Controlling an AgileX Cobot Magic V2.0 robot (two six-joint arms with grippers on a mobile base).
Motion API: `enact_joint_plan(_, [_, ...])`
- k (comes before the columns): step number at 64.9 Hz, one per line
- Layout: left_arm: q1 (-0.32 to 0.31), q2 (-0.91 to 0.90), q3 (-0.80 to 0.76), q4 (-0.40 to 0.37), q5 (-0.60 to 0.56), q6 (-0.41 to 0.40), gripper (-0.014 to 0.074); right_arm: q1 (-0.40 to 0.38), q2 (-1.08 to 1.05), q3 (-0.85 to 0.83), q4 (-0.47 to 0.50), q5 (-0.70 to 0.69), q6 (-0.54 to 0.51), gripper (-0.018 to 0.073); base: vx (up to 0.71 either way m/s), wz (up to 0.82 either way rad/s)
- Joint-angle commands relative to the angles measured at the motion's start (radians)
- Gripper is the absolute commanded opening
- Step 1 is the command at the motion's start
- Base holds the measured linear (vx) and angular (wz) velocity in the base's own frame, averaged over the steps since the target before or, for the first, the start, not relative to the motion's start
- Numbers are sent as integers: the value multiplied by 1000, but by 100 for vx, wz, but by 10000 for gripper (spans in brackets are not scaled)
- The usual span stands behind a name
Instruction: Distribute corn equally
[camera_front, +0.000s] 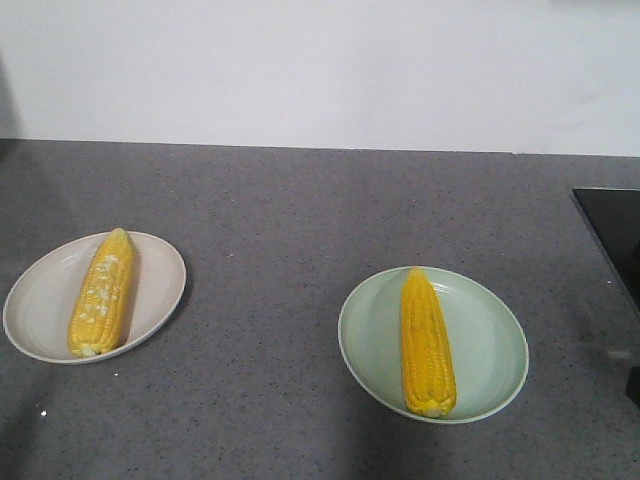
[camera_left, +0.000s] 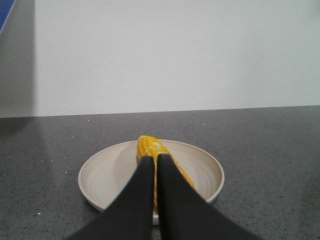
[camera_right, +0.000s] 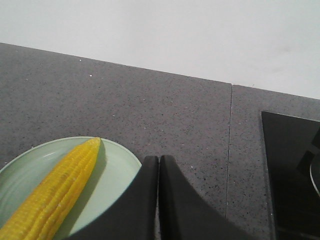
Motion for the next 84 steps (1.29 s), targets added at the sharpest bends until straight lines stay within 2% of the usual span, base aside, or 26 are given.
enact_joint_plan(1, [1, -19, 15, -10, -80, 0, -6, -4, -4, -29, -34, -80, 56, -11, 0, 0])
enact_joint_plan(9, [1, -18, 15, -10, -80, 0, -6, -4, -36, -27, -149, -83, 188, -11, 0, 0])
enact_joint_plan(18, [1, -18, 15, -10, -80, 0, -6, -4, -104, 32, -233, -164, 265, -11, 0, 0])
enact_joint_plan(29, [1, -18, 15, -10, -80, 0, -6, -4, -221, 192, -244, -357, 295, -11, 0, 0])
enact_joint_plan(37, [1, -18, 15, -10, -80, 0, -6, -4, -305, 300, -244, -425, 309, -11, 0, 0])
enact_joint_plan(59, [1, -18, 15, -10, -80, 0, -6, -4, -497, 493, -283, -426, 355, -11, 0, 0])
enact_joint_plan(84, [1, -18, 15, -10, -80, 0, -6, -4, -555, 530, -292, -426, 370, -11, 0, 0])
